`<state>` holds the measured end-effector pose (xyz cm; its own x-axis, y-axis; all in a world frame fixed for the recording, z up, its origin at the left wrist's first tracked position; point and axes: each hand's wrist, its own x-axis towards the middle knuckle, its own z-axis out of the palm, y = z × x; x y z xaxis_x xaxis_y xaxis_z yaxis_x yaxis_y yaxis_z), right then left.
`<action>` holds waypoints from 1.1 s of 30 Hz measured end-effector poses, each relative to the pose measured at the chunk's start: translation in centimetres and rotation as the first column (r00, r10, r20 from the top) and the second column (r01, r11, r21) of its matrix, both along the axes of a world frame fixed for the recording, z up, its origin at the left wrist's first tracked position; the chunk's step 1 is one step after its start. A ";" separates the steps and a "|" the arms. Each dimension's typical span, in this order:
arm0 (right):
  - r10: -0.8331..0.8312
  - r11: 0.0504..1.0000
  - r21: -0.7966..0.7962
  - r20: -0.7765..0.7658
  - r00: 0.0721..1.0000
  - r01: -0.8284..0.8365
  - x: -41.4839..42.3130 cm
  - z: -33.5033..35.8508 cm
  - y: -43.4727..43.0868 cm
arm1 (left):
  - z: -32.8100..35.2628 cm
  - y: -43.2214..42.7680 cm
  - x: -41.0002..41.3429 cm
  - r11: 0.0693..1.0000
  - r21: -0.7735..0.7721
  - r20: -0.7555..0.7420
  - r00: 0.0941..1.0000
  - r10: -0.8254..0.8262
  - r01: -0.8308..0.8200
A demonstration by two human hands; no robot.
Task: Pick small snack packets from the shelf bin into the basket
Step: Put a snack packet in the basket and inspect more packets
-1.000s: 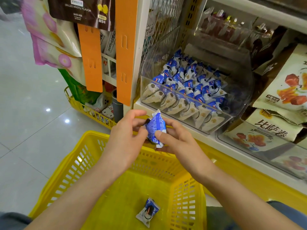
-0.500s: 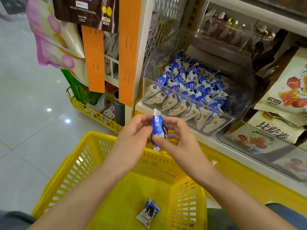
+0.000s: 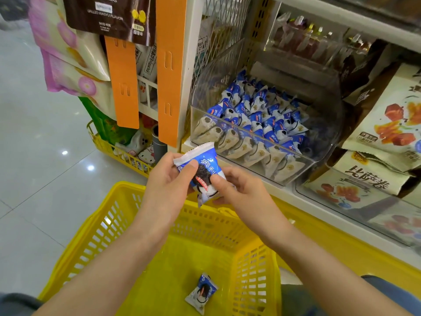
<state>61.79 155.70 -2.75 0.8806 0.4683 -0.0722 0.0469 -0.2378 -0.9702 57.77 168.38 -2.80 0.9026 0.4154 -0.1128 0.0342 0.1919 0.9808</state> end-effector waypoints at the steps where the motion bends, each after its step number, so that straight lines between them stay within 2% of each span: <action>1: 0.001 0.999 0.032 0.002 1.000 -0.001 0.2 0.0 0.0 | 0.0 0.0 -0.1 1.000 -0.010 0.014 1.000 0.011 -0.011; 5: -0.016 0.994 0.106 0.038 0.999 0.012 0.4 0.1 0.0 | -0.2 0.0 0.1 0.990 -0.142 0.036 0.999 0.029 -0.023; 9: -0.101 0.981 0.173 0.058 0.993 0.089 0.4 0.1 0.2 | -0.1 0.4 0.7 0.948 -0.298 0.014 0.994 -0.111 0.110; 11: -0.149 0.971 0.198 0.075 0.986 0.132 0.4 0.2 0.5 | -0.2 0.2 0.9 0.960 -0.217 -0.002 0.983 -0.181 0.176; 13: -0.163 0.979 0.145 0.148 0.976 0.141 0.3 0.5 0.7 | -0.2 0.1 1.0 0.975 -0.142 -0.014 0.984 -0.175 0.172; 17: -0.147 0.986 -0.020 0.385 0.911 0.168 1.5 1.7 0.8 | 0.2 1.0 1.5 0.983 -0.141 0.029 0.993 -0.111 0.114; 21: -0.252 0.952 -0.045 0.448 0.858 0.304 7.3 3.9 1.2 | 0.6 2.3 2.2 0.986 -0.165 0.059 0.998 -0.030 0.039; 25: -0.187 0.871 -0.330 0.462 0.867 0.364 14.4 4.7 3.1 | 0.7 3.2 2.5 0.981 -0.191 0.074 0.997 -0.006 0.019; 29: -0.075 0.771 -0.581 0.324 0.943 0.261 18.4 3.6 4.9 | 0.7 4.2 2.9 0.973 -0.231 0.106 0.993 0.050 -0.024; 33: 0.052 0.560 -0.788 0.341 0.939 0.255 19.5 3.0 5.8 | 0.8 4.6 3.5 0.962 -0.270 0.109 0.991 0.079 -0.047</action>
